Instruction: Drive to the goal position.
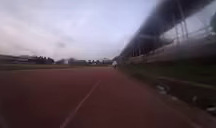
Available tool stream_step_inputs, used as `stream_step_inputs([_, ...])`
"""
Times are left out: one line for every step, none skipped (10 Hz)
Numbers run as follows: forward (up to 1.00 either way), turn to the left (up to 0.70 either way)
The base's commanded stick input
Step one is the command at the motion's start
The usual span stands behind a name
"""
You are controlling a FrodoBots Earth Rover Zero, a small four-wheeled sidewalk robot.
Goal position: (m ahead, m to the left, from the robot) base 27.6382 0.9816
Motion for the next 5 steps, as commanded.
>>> stream_step_inputs([0.70, 0.00])
stream_step_inputs([0.70, 0.00])
stream_step_inputs([0.70, 0.00])
stream_step_inputs([0.70, 0.00])
stream_step_inputs([0.70, 0.00])
